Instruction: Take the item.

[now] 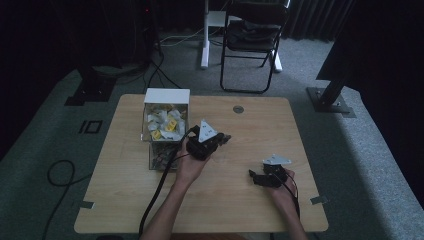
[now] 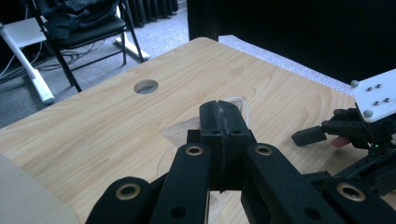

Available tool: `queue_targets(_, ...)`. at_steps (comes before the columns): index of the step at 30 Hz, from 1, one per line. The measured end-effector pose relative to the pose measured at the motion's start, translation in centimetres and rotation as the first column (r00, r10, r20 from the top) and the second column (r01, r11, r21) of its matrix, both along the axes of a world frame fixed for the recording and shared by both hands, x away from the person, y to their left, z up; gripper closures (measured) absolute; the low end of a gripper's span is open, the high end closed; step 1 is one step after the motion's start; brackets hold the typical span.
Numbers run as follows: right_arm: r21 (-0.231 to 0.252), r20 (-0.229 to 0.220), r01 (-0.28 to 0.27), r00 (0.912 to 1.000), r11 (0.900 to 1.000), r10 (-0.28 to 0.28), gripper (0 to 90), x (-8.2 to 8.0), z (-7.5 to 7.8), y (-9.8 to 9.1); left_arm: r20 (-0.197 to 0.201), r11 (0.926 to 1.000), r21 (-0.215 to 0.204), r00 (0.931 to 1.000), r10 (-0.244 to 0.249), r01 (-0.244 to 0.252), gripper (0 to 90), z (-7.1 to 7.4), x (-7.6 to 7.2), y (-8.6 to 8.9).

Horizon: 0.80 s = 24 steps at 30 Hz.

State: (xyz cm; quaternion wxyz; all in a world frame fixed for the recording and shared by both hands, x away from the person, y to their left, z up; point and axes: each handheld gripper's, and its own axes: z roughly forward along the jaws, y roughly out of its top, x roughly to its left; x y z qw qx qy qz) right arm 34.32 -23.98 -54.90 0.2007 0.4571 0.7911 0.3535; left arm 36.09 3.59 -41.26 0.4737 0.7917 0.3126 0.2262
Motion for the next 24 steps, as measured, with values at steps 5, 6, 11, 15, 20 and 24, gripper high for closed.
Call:
queue_targets(5, 0.000, 0.000, 0.000, 1.0000, 1.0000, 0.000, 27.5, 0.0, 0.0, 0.0, 0.007, 0.9997, 0.021, 0.9999, 0.010, -0.010, 90.0, -0.2, 0.1, -0.5)
queue_targets(6, 0.000, 0.000, 0.000, 1.0000, 1.0000, 0.000, 27.5, 0.0, 0.0, 0.0, 0.008, 0.9998, 0.019, 0.9999, 0.008, -0.009, 90.0, -0.2, 0.2, -0.5)
queue_targets(11, 0.000, 0.000, 0.000, 1.0000, 1.0000, 0.000, 27.4, 0.0, 0.0, 0.0, 0.020, 0.9996, 0.022, 0.9996, 0.019, -0.019, 90.0, -0.3, 0.3, -0.7)
queue_targets(15, 0.000, 0.000, 0.000, 1.0000, 1.0000, 0.000, 27.4, 0.0, 0.0, 0.0, 0.021, 0.9993, 0.030, 0.9995, 0.024, -0.025, 90.0, -0.3, 0.5, -0.8)
queue_targets(20, 0.001, 0.000, 0.000, 1.0000, 1.0000, 0.000, 27.4, 0.0, 0.0, 0.0, 0.015, 0.9979, 0.052, 0.9991, 0.039, -0.040, 90.0, -0.5, 1.0, -1.0)
queue_targets(24, 0.000, 0.000, -0.001, 1.0000, 1.0000, 0.001, 27.4, 0.0, 0.0, 0.0, 0.015, 0.9978, 0.052, 0.9990, 0.041, -0.042, 90.0, -0.5, 1.1, -1.0)
